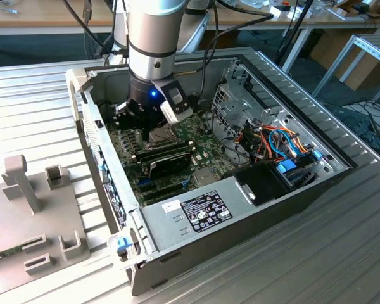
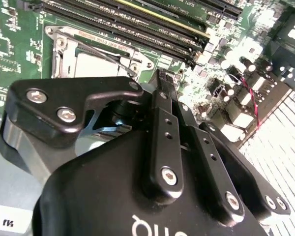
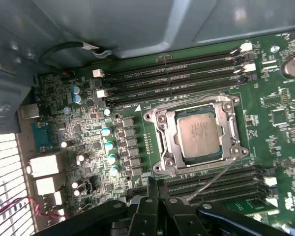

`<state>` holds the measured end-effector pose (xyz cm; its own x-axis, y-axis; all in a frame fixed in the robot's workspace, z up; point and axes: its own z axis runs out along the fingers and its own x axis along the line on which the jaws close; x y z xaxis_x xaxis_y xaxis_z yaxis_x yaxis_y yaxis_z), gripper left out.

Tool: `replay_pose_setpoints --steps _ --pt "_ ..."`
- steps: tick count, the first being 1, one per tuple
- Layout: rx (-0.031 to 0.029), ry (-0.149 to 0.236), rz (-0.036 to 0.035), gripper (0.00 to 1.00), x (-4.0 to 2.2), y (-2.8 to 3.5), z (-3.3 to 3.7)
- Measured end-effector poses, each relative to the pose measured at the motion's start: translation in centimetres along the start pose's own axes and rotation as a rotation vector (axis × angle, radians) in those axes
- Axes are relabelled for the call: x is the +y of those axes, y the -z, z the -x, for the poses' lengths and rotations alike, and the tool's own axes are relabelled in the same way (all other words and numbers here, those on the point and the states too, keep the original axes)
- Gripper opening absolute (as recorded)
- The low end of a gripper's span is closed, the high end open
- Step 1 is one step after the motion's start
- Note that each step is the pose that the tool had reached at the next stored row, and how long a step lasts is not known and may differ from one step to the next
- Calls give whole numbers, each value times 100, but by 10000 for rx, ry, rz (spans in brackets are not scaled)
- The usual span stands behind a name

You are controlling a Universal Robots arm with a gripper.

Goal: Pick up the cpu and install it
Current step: 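Install the second cpu locking lever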

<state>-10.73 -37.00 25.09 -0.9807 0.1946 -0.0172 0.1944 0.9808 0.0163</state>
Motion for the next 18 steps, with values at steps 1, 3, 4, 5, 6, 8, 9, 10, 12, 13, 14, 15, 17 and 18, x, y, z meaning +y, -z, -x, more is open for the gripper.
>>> replay_pose_setpoints --steps 1,3,4,5,6,8,9,10,12,13,14,15,17,18 --pt "-3 -4 -13 11 1 33 1" --pt "-10 -14 -50 11 2 107 2" --pt "-12 -20 -59 11 3 143 3" --pt "-14 -24 -66 11 3 172 4" --pt "-16 -29 -78 11 4 196 4" --pt "-17 -47 -82 11 6 201 13" --pt "-18 -55 -83 11 8 202 26" --pt "-17 -62 -84 11 12 201 48" --pt "-15 -78 -84 11 25 200 112" --pt "-14 -82 -85 11 30 199 138" --pt "-12 -90 -85 11 35 199 161" --pt "-11 -101 -85 11 41 198 189" --pt "-8 -115 -86 11 51 195 245" --pt "-5 -119 -87 11 57 195 272"
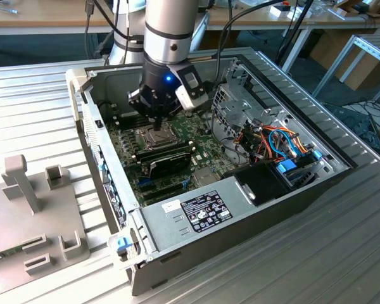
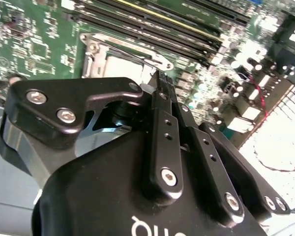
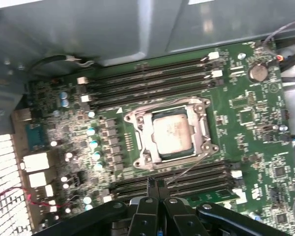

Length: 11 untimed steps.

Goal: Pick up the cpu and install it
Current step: 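Install the second cpu locking lever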

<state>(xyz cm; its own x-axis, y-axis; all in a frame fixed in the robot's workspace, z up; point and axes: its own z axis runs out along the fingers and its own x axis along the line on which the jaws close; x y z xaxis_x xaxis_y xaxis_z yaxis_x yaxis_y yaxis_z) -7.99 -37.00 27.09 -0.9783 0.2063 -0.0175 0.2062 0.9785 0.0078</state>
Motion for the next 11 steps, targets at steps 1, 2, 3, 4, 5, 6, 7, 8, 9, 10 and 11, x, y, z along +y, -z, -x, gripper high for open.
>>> replay_pose_setpoints --steps 1,2,3,4,5,6,7,8,9,10,11 --pt "6 -9 -1 11 7 -2 34" --pt "11 -14 -1 11 13 -5 59" --pt "14 -18 -1 11 17 -15 79" --pt "15 -20 -4 11 18 -28 89" --pt "16 -21 -4 11 20 -82 100" --pt "16 -23 -3 11 19 -116 102" --pt "17 -20 -6 11 8 -135 104" --pt "16 -21 -4 11 -14 -146 109" --pt "15 -22 -3 11 -30 -161 112" --pt "16 -22 -3 11 -31 -172 111" --pt "16 -23 -4 11 -31 -184 111"
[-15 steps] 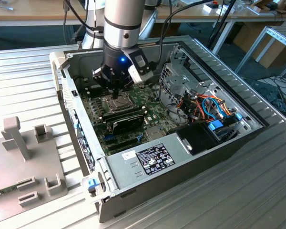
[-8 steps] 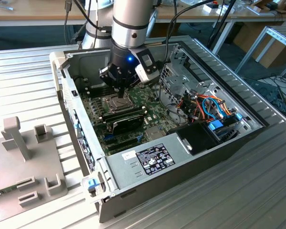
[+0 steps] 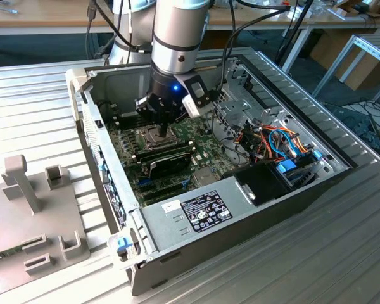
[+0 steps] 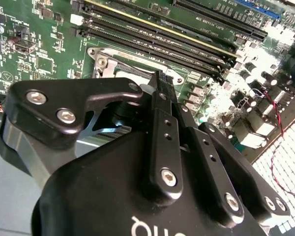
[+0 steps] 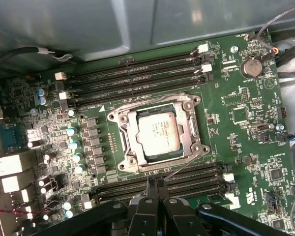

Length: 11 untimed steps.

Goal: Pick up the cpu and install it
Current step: 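Install the second cpu locking lever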

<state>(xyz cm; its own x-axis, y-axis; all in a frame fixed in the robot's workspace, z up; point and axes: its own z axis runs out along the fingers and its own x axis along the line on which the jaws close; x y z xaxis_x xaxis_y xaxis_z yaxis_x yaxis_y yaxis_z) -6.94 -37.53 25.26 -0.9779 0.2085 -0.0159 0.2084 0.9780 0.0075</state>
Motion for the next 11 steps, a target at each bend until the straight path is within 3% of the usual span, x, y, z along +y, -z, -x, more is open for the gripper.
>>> replay_pose_setpoints --steps 5,9,10,11 --pt "0 3 0 11 -2 -111 -10" --pt "0 1 -1 11 -3 -111 -11" --pt "2 1 -3 11 -29 -205 -137" --pt "-5 2 6 11 -32 -266 -156"
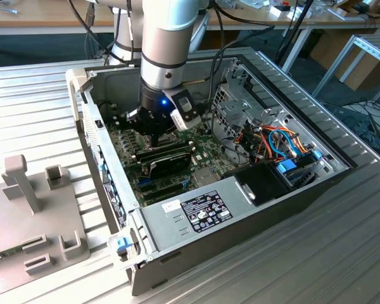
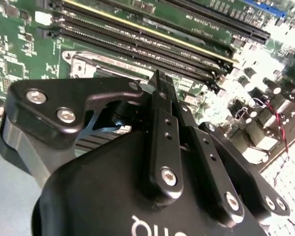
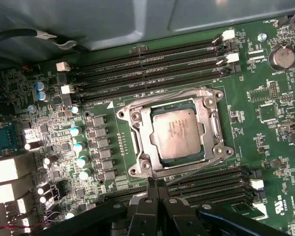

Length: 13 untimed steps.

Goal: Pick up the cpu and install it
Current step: 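Install the second cpu locking lever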

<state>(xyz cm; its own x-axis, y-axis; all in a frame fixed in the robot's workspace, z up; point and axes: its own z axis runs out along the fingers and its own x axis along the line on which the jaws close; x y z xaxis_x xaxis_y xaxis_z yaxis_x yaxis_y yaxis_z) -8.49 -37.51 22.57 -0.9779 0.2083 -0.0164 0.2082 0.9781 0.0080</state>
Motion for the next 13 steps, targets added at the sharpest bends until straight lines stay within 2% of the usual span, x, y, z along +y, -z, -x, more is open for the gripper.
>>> replay_pose_setpoints --steps 1,13 --pt "1 0 -6 11 -14 -30 -63" --pt "1 16 -5 11 -17 -79 -90"
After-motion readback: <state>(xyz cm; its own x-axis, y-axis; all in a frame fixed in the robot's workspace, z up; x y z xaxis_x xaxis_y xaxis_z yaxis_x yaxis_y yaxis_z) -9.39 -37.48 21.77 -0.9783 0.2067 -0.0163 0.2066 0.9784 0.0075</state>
